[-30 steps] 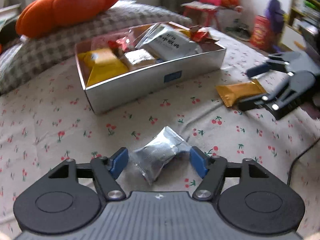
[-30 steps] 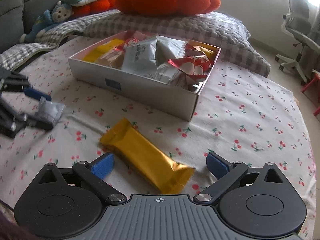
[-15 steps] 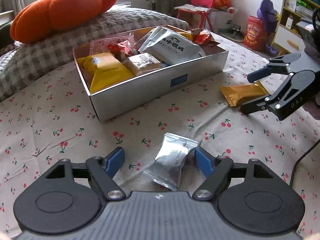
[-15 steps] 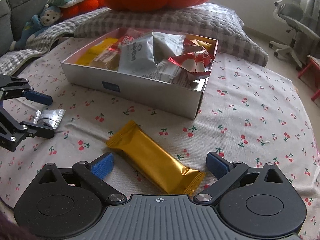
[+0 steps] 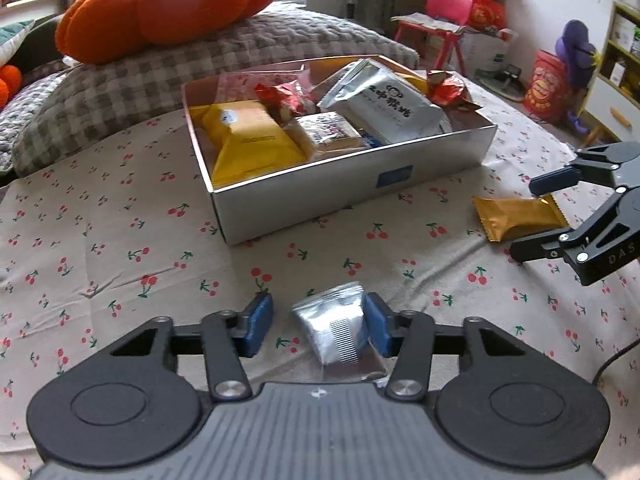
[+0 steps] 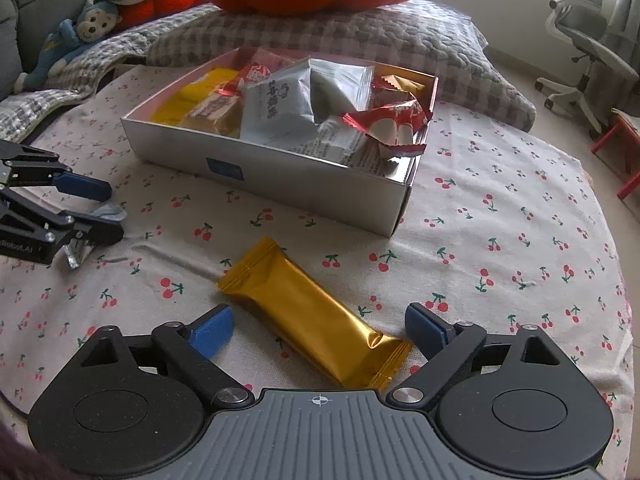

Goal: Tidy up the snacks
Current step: 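Grasp the silver packet with the left tool and lift it, then grasp the gold bar with the right tool while the left tool holds the silver packet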

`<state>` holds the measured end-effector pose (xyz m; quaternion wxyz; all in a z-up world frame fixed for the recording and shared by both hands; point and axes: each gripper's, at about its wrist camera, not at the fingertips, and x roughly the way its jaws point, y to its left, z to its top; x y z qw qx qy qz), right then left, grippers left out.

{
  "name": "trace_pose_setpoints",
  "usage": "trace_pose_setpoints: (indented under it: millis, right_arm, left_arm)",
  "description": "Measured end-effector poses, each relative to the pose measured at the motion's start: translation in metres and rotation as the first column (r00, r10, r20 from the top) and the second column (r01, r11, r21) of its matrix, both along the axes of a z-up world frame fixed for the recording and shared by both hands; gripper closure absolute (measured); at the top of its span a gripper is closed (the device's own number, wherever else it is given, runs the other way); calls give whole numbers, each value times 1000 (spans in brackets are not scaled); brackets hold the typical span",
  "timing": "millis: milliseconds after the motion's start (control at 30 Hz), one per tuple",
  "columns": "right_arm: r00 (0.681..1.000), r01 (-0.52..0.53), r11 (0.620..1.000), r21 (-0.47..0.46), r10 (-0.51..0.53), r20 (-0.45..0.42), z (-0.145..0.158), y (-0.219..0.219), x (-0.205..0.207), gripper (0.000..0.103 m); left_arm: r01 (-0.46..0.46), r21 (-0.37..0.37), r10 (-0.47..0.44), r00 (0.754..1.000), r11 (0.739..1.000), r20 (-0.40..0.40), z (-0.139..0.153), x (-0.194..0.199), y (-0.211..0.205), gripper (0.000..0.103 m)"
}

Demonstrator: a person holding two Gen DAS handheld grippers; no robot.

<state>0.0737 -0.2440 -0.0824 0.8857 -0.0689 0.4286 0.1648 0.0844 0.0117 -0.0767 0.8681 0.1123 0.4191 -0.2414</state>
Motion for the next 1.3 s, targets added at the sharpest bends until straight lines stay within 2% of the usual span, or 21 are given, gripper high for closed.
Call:
trace_pose_setpoints:
  millis: [267,367,433,567,633,700,833,1167,1300]
  right_arm:
    - [1000,-29,1000,9,29,-4,4,4,-2,26]
    - [999,-41,999,17,41,-9,5,6,-3,36]
    - [999,-52,998,22,52,-16,7,8,-4,46]
    - [998,-62,998,23,63,-20,8,11,-5,54]
    - [997,-64,998,26,65,-30,10,13,-5,60]
    - [997,-71,997,28,72,-34,10,15,-7,63]
    - [995,-89,995,33,90,-30,10,20,-10,66]
    - [993,-107,993,51,110,-44,13,29,-9,70]
    - [992,-104,990,90,110,-64,17,27,-9,73]
  left_arm:
    - [-40,51,43,997,998,-56,5,-3,-3,60]
    - [-65,67,70,994,996,-79,6,-5,-4,59]
    - [-97,80,106,989,992,-104,7,-4,-3,57]
    - [-147,91,160,975,985,-158,10,-4,-1,58]
    - [-161,82,173,970,984,-172,10,-3,2,58]
    - [-172,74,183,967,982,-180,9,-3,5,59]
    - [-190,80,202,963,979,-181,10,-2,8,69]
    - [-179,70,188,967,981,-172,12,-2,6,73]
    - [-181,52,187,968,982,-166,15,-2,7,74]
